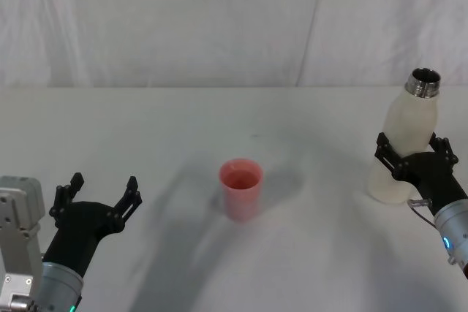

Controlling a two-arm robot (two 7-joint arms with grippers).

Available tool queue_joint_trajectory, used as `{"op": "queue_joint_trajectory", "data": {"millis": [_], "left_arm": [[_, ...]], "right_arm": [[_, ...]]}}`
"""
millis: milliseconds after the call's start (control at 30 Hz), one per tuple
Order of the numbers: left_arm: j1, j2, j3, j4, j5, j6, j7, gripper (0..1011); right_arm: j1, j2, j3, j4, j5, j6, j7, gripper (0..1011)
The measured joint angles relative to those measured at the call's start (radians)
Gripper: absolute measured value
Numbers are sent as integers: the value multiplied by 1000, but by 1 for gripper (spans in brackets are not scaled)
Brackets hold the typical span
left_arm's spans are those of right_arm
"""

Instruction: Grasp the thermos with one hand and pour water into the cup lid.

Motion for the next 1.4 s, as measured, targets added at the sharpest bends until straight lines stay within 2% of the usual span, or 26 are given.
{"op": "queue_joint_trajectory", "data": {"millis": [500,633,1400], "left_arm": [[0,0,0,0,0,0,0,1001],[0,0,0,0,0,0,0,1001],[0,0,0,0,0,0,0,1001]], "right_arm": [[-1,1,1,-1,0,0,0,950],[-1,1,1,-2,0,0,0,1001],[-1,1,1,-2,-1,1,0,1001]]}}
